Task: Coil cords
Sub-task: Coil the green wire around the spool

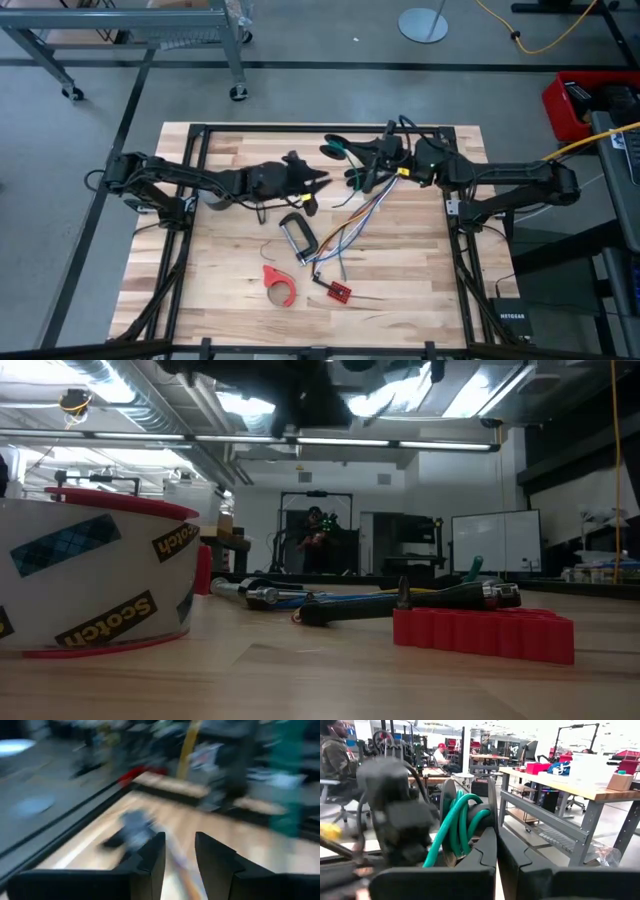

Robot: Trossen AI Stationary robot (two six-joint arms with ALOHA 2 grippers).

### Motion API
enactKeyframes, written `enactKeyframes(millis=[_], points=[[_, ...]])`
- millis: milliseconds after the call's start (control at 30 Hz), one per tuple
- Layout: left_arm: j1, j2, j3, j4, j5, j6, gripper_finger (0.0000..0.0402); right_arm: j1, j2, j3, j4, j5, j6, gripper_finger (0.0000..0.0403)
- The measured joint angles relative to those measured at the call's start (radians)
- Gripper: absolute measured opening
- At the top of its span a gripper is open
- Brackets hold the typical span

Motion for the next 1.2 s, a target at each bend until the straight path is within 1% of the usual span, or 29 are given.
enactKeyframes(millis=[133,267,433,567,700,867,1200], points=[[-0.009,0.000,0.001,0.075,0.075,0.060,0.0116,0.000,0.002,0.000,0.001,-0.023,0.000,0.0003],[-0.011,0.012,0.001,0.078,0.130,0.063,0.0120,0.000,0.002,0.000,0.023,-0.071,0.003,0.0003],[-0.017,0.074,0.001,0.182,0.137,0.071,0.0120,0.000,0.010,0.000,0.084,-0.121,0.011,0.0003],[-0.014,0.116,0.001,0.235,0.136,0.072,0.0120,0.001,0.015,0.000,0.092,-0.149,0.022,0.0003],[-0.014,0.131,0.001,0.243,0.137,0.070,0.0120,0.001,0.016,0.000,0.090,-0.149,0.022,0.0003],[-0.025,0.142,0.001,0.260,0.177,0.071,0.0120,0.000,0.016,0.000,0.093,-0.140,0.021,0.0003],[-0.038,0.142,0.001,0.262,0.179,0.066,0.0120,0.000,0.016,0.000,0.113,-0.139,0.020,0.0003]])
